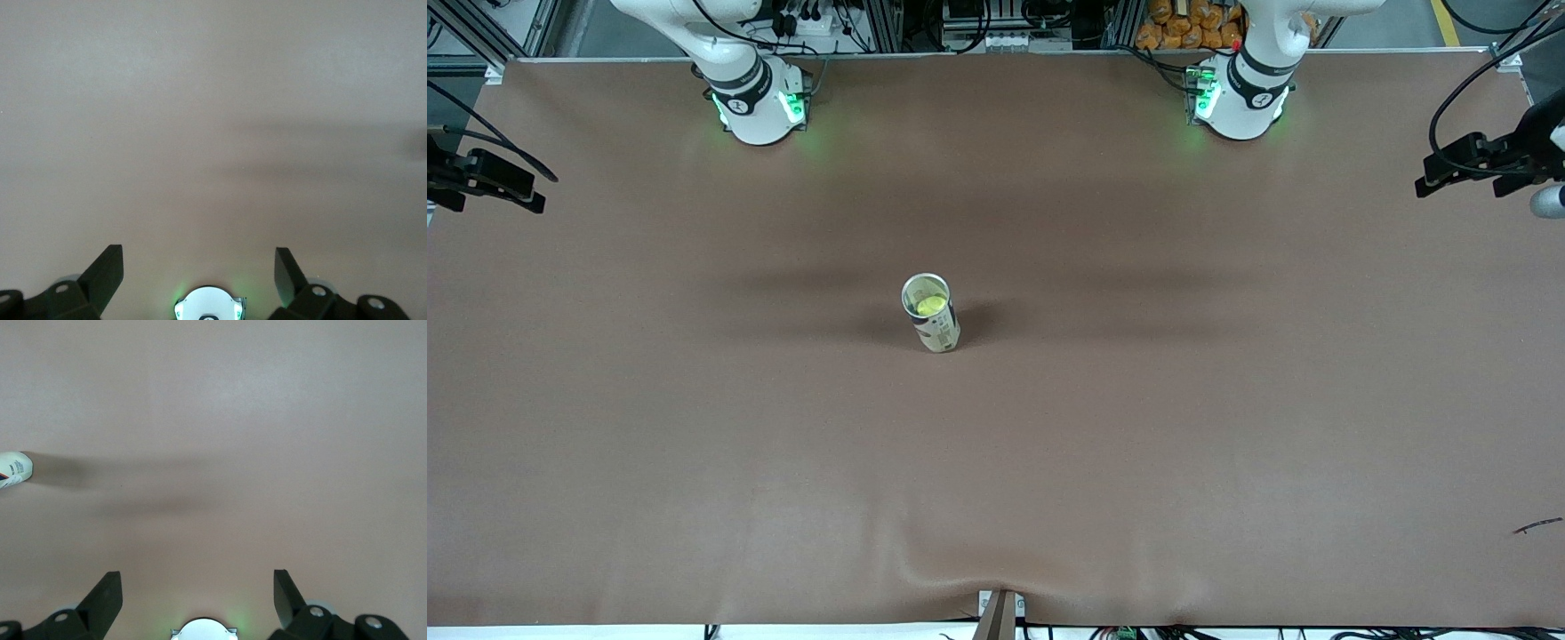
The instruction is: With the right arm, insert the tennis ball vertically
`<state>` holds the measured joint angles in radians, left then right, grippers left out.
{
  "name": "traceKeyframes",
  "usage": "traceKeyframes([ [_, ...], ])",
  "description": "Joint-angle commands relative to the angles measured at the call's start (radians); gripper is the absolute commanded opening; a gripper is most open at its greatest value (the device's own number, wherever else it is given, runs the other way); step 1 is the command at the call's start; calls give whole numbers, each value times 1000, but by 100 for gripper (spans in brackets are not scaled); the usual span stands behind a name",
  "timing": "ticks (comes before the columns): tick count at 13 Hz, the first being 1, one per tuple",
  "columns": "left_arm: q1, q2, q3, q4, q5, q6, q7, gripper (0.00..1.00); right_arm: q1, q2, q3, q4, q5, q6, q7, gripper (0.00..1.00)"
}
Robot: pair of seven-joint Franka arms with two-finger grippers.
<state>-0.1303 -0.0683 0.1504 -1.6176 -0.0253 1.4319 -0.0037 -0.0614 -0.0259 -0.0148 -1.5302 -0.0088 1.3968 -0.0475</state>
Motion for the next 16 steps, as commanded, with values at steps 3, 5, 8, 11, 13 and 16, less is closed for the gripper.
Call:
traceKeyframes([
  [3,61,2,-64,-1,21,18,-18,100,-6,-2,3,2,-13,5,1,100],
  [5,81,1,-83,-1,21,22,-18,100,-9,4,3,2,-13,10,1,100],
  [8,81,1,-83,-1,21,22,-16,100,-8,8,3,2,-13,13,1,100],
  [11,80,1,-84,-2,19,22,-18,100,-5,17,3,2,-13,16,1,100],
  [13,80,1,-84,-1,15,24,-21,100,-3,18,3,1,-13,18,0,100],
  [16,72,1,-89,-1,12,31,-90,100,-6,17,3,1,-14,16,0,100],
])
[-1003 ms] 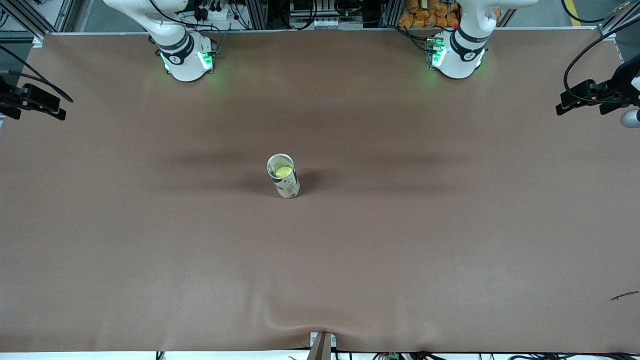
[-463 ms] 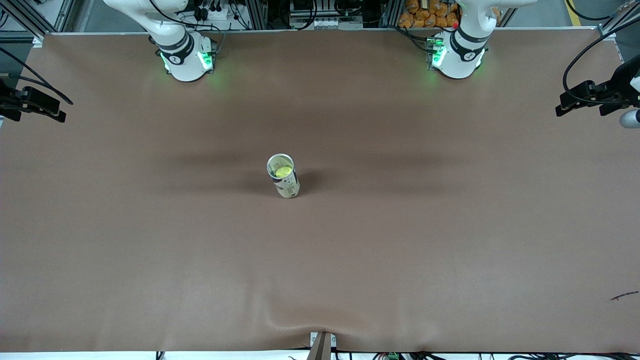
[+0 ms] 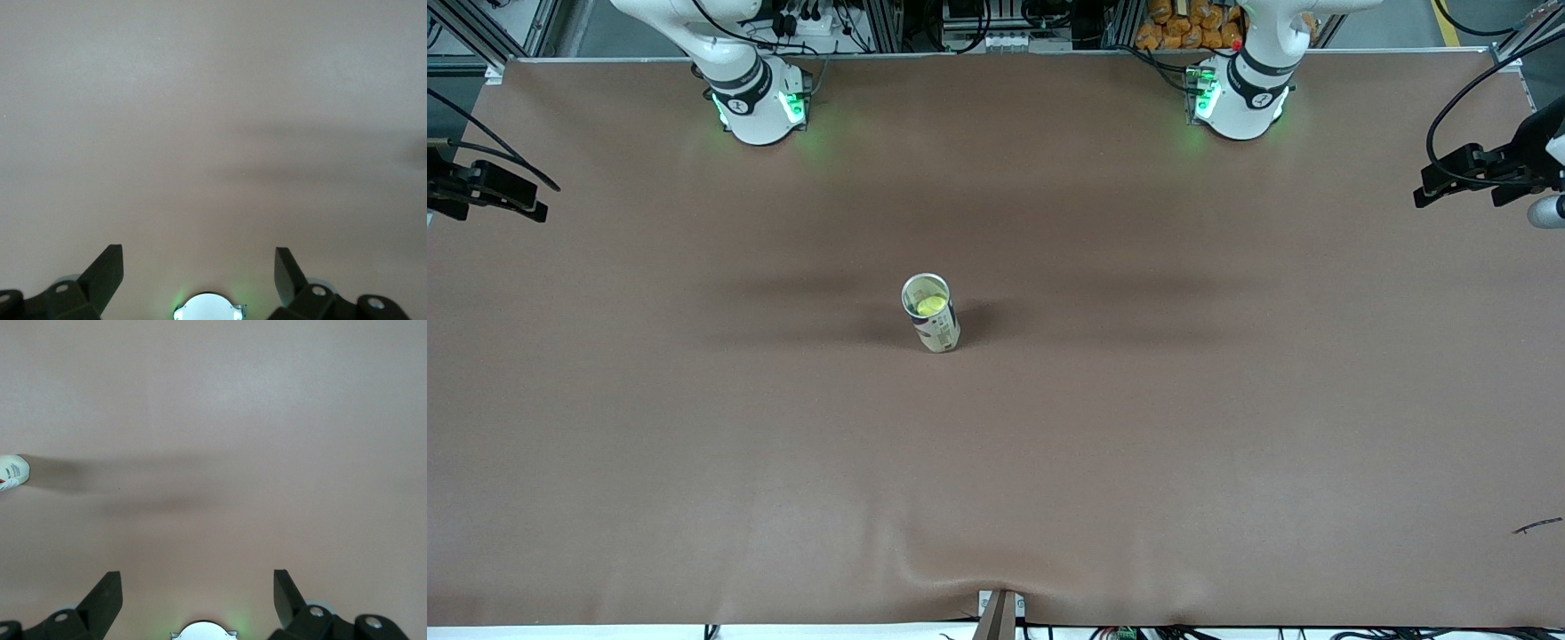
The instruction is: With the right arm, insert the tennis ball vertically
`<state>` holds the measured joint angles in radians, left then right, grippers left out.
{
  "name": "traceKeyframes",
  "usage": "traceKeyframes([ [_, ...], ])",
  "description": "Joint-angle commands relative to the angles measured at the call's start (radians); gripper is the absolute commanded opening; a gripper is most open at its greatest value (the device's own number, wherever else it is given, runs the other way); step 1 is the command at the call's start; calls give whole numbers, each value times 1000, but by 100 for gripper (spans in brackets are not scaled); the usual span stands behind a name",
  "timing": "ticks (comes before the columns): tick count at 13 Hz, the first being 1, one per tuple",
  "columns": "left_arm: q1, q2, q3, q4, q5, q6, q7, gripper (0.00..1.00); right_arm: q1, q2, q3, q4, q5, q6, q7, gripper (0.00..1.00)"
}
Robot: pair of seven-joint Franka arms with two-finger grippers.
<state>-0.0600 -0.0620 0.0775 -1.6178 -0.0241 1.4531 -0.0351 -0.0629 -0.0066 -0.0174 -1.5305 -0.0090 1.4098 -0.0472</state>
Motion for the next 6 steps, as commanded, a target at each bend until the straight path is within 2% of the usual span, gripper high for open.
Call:
traceKeyframes([
  [1,2,-9,-31,3,12,13,-60,100,-5,-3,5,3,-14,3,0,100],
  [6,2,2,-42,18,15,39,-68,100,-6,-1,5,1,-14,5,0,100],
])
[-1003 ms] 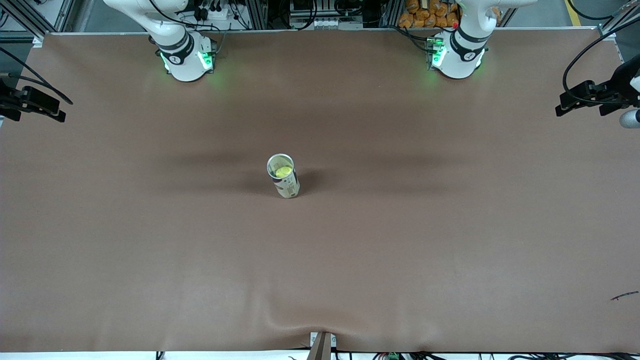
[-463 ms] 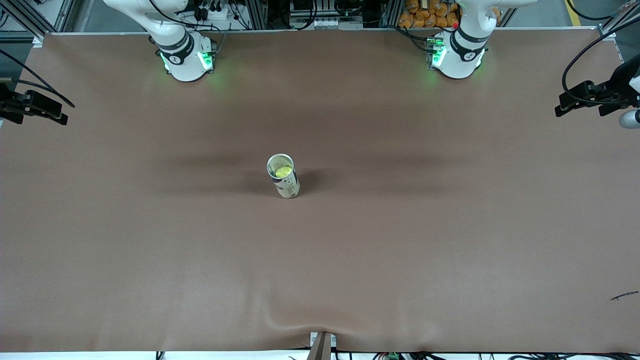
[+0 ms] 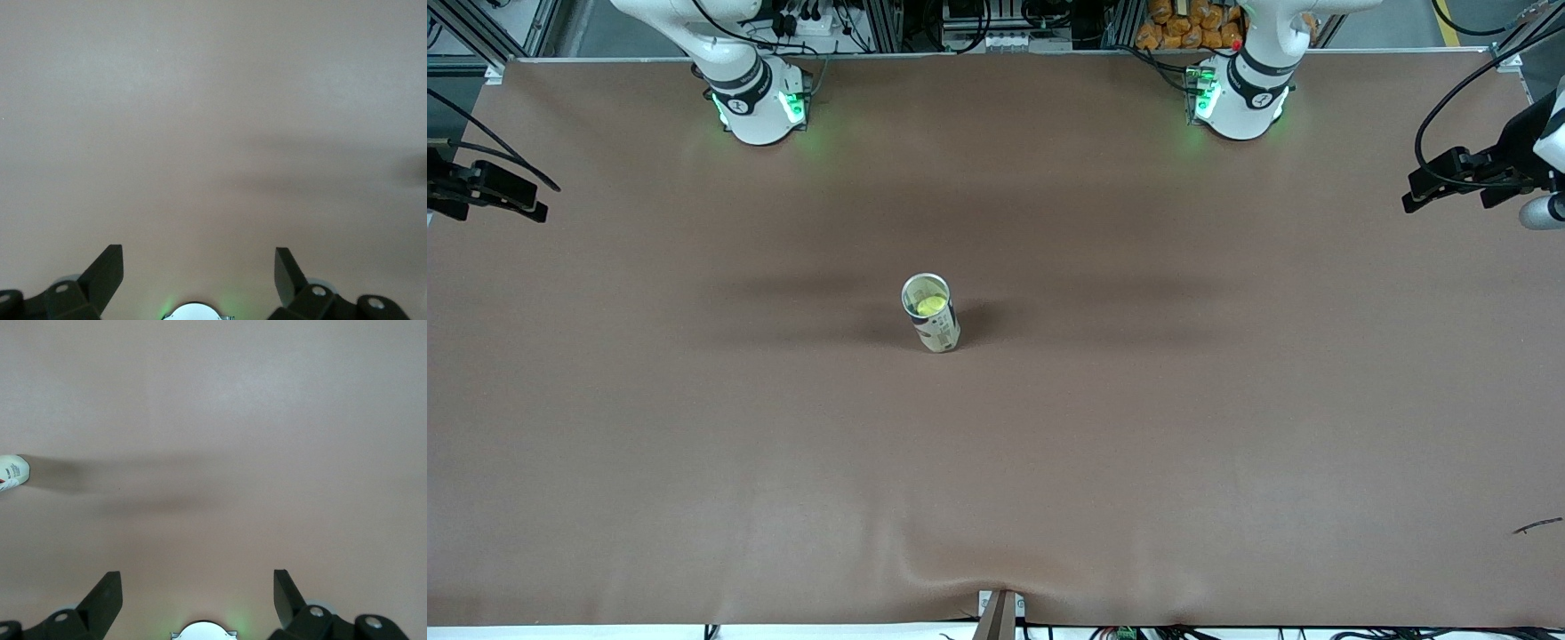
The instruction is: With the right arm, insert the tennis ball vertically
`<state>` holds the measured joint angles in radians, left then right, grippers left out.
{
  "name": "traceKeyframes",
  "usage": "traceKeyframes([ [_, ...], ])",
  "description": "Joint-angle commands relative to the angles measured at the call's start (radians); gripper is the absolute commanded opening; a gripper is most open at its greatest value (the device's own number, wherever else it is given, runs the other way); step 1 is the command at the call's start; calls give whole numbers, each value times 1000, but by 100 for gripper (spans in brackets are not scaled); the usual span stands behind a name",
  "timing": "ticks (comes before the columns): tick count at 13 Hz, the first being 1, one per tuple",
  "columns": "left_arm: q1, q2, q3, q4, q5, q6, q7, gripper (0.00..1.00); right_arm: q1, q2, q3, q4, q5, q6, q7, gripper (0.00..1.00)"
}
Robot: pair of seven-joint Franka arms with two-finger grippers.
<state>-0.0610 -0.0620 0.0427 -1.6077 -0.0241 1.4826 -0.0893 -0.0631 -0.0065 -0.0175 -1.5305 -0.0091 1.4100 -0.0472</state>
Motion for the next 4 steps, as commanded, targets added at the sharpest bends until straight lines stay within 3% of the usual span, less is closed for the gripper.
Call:
traceKeyframes([
  [1,3,4,-7,8,15,10,-7,100,-6,-1,5,1,-14,4,0,100],
  [4,3,13,-10,17,16,10,-1,100,-6,-1,5,0,-14,6,0,100],
])
